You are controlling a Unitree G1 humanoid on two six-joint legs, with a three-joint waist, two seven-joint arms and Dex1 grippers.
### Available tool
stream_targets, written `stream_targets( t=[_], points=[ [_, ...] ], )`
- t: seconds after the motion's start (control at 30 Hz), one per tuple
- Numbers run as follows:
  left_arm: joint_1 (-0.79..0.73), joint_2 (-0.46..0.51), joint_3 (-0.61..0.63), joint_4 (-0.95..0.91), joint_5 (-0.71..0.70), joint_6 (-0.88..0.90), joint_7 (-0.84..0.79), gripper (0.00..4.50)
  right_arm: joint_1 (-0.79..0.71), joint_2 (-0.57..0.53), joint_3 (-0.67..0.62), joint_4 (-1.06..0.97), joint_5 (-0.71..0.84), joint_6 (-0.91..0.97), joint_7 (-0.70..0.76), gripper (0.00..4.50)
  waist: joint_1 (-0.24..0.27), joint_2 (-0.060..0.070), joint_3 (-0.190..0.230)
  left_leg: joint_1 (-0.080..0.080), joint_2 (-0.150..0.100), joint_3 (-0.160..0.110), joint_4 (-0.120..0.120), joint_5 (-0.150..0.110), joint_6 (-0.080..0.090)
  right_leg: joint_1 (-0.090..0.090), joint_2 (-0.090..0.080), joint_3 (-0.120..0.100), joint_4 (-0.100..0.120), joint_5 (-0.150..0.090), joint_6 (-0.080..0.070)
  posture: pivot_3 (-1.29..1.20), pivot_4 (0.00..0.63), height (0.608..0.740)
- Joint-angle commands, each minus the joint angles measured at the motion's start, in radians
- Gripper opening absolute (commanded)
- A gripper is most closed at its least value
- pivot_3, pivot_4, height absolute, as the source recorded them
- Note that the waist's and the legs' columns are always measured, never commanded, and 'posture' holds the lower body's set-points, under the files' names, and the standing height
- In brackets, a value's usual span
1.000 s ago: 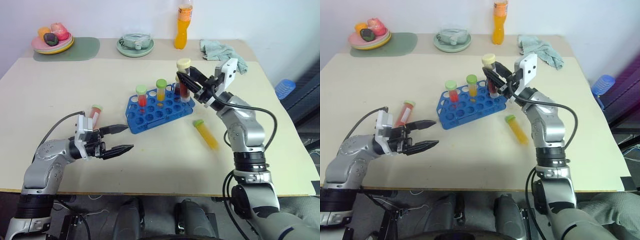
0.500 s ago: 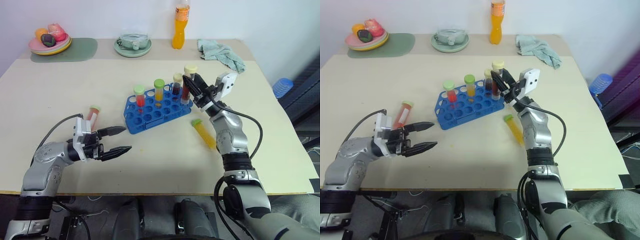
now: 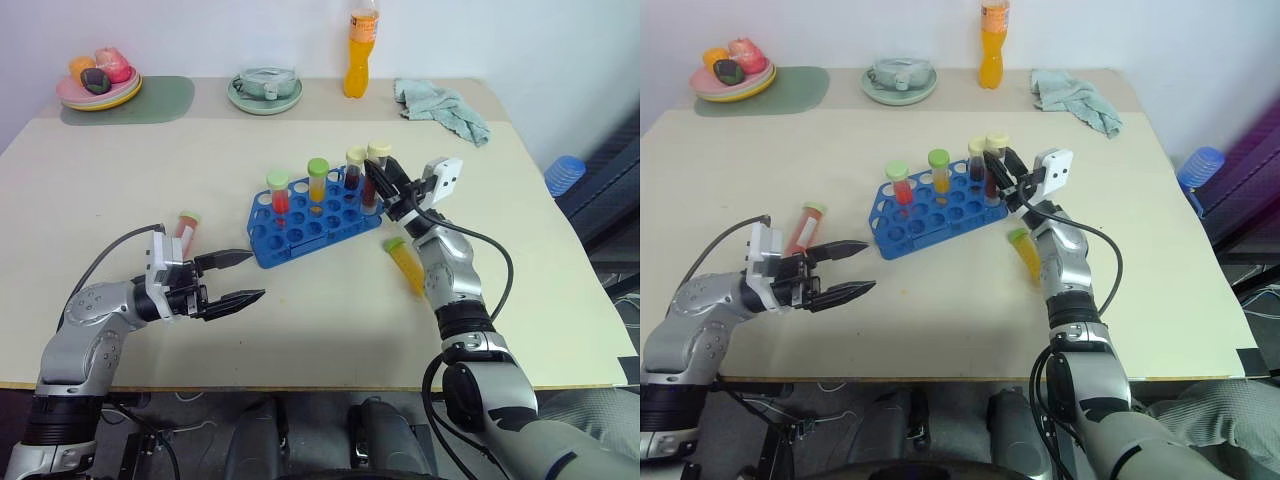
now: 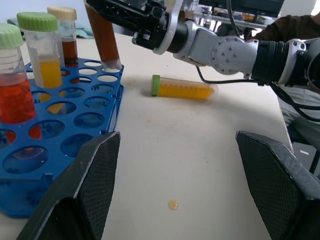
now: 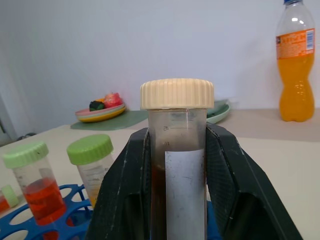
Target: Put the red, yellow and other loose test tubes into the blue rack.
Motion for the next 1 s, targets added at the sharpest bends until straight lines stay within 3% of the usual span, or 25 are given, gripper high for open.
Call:
stream_targets(
  t=[0.03, 0.6, 0.83, 0.93, 1.0],
  points=[
    [-0.011, 0.012, 0.027, -0.035, -0.021, 0.006, 0.006, 3.77, -0.02, 0.008, -0.014, 0.024, -0.008, -0.051, -0.016, 1.15, 0.001, 0.0, 0.0, 0.0, 0.0, 0.0, 0.0, 0.0, 0.0, 0.0, 0.0, 0.0, 0.0, 0.0, 0.0, 0.0, 0.15, 0.74],
    [-0.014, 0.006, 0.035, -0.037, -0.024, 0.011, 0.014, 3.77, 0.061, 0.083, 0.04, 0.057, -0.071, -0.237, -0.017, 1.15, -0.015, 0.0, 0.0, 0.001, 0.0, -0.001, 0.0, 0.0, 0.0, 0.001, 0.0, 0.0, 0.0, 0.0, 0.0, 0.0, 0.15, 0.74],
    [-0.004, 0.005, 0.044, -0.029, -0.019, 0.003, 0.004, 3.77, 0.08, 0.095, 0.05, 0.046, -0.045, -0.214, 0.026, 1.15, -0.022, 0.0, 0.0, 0.001, 0.0, -0.002, 0.0, 0.001, -0.001, 0.001, 0.001, 0.0, 0.001, 0.0, 0.0, 0.0, 0.15, 0.74],
    [-0.003, 0.003, 0.045, -0.03, -0.02, 0.003, 0.004, 3.77, 0.077, 0.092, 0.046, 0.039, -0.035, -0.208, 0.038, 2.28, -0.022, 0.0, 0.0, 0.001, 0.0, -0.002, 0.0, 0.001, -0.001, 0.001, 0.001, 0.0, 0.001, 0.0, 0.0, 0.0, 0.15, 0.74],
    [-0.003, 0.003, 0.045, -0.03, -0.019, 0.002, 0.004, 3.77, 0.074, 0.089, 0.046, 0.039, -0.039, -0.212, 0.04, 3.31, -0.021, 0.0, 0.0, 0.001, 0.001, -0.002, 0.0, 0.001, -0.001, 0.001, 0.001, 0.0, 0.001, 0.0, 0.0, 0.0, 0.15, 0.74]
  ],
)
